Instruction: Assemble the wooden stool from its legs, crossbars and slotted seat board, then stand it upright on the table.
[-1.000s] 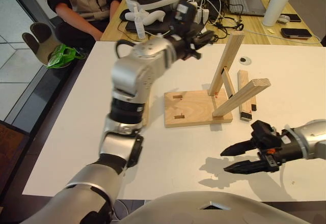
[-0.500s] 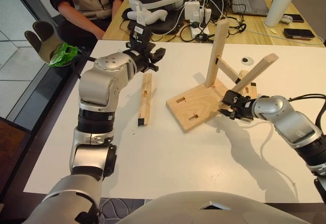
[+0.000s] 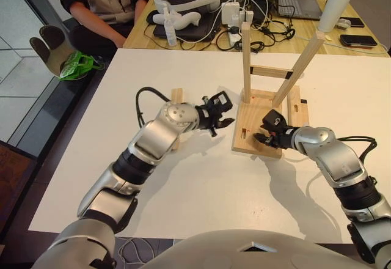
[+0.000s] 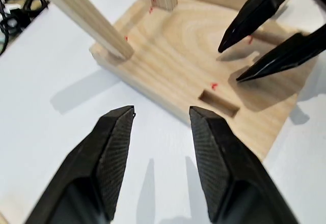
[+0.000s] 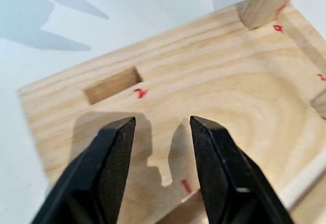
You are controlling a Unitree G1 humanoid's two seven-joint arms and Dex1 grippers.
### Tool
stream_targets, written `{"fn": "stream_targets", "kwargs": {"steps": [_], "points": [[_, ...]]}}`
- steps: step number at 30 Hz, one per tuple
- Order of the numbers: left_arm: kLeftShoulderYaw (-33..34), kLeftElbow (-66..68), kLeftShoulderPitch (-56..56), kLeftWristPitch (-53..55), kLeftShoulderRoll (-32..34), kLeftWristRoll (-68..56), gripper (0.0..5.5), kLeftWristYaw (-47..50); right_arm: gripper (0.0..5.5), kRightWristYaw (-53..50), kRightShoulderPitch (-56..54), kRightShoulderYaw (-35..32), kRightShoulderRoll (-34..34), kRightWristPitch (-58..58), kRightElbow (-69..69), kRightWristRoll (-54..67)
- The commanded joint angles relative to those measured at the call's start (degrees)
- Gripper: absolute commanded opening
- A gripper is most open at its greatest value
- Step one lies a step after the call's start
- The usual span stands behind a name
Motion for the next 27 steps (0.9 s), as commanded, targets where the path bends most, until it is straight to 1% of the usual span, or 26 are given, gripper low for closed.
{"fn": "stream_targets", "kwargs": {"steps": [1, 3, 4, 5, 7, 9, 11, 14, 17, 20, 22, 24, 27], "points": [[4.31, 7.56, -5.69, -7.48, -8.24, -0.95, 2.03, 1.81, 2.01, -10.91, -6.39, -10.8, 7.03, -1.69, 5.54, -1.52], [3.75, 12.89, -7.49, -11.67, -10.63, -0.92, 2.03, -0.76, 2.01, -19.02, -8.65, -17.51, 11.61, -3.8, 7.42, -2.15], [2.02, 15.87, -8.08, -14.1, -11.04, -0.17, 2.03, -3.31, 2.01, -23.14, -9.79, -20.6, 13.87, -5.46, 7.37, -2.51], [-0.06, 18.64, -8.4, -16.66, -10.94, 1.13, 2.03, -5.82, 2.01, -26.47, -10.8, -22.35, 15.39, -7.48, 6.9, -3.33], [-4.34, 25.79, -9.31, -22.92, -10.57, 4.76, 2.03, -10.7, 2.01, -30.23, -12.11, -22.98, 17.24, -11.8, 3.7, -4.85], [-6.04, 35.05, -11.38, -29.1, -11.54, 8.2, 2.03, -12.19, 2.01, -32.04, -12.48, -22.5, 18.61, -14.37, 0.15, -5.73], [-5.4, 44.64, -14.04, -34.04, -13.43, 10.45, 2.03, -11.24, 2.01, -32.66, -12.67, -21.97, 19.74, -16.16, -1.88, -6.0], [-3.65, 53.66, -16.52, -38.92, -15.66, 12.44, 2.03, -9.43, 2.01, -33.17, -12.99, -22.16, 20.73, -17.28, -2.64, -6.07], [-1.52, 57.6, -17.32, -41.54, -16.33, 13.32, 2.03, -7.92, 2.01, -34.8, -14.17, -24.28, 20.63, -17.75, -1.59, -6.61], [0.39, 59.89, -17.86, -42.94, -15.04, 14.58, 2.03, -6.77, 2.01, -40.79, -16.01, -28.75, 19.51, -17.38, 0.69, -9.54], [0.51, 59.87, -17.22, -43.5, -14.39, 15.44, 2.03, -8.26, 2.01, -43.46, -16.79, -29.77, 18.15, -19.1, 2.28, -12.04], [0.4, 59.79, -16.38, -44.01, -14.22, 16.28, 2.03, -9.3, 2.01, -44.5, -17.38, -32.13, 18.4, -19.82, 4.98, -11.15], [0.6, 60.31, -16.35, -44.68, -15.02, 17.36, 2.03, -9.08, 2.01, -43.17, -18.42, -38.56, 19.98, -21.01, 11.45, -4.47]]}}
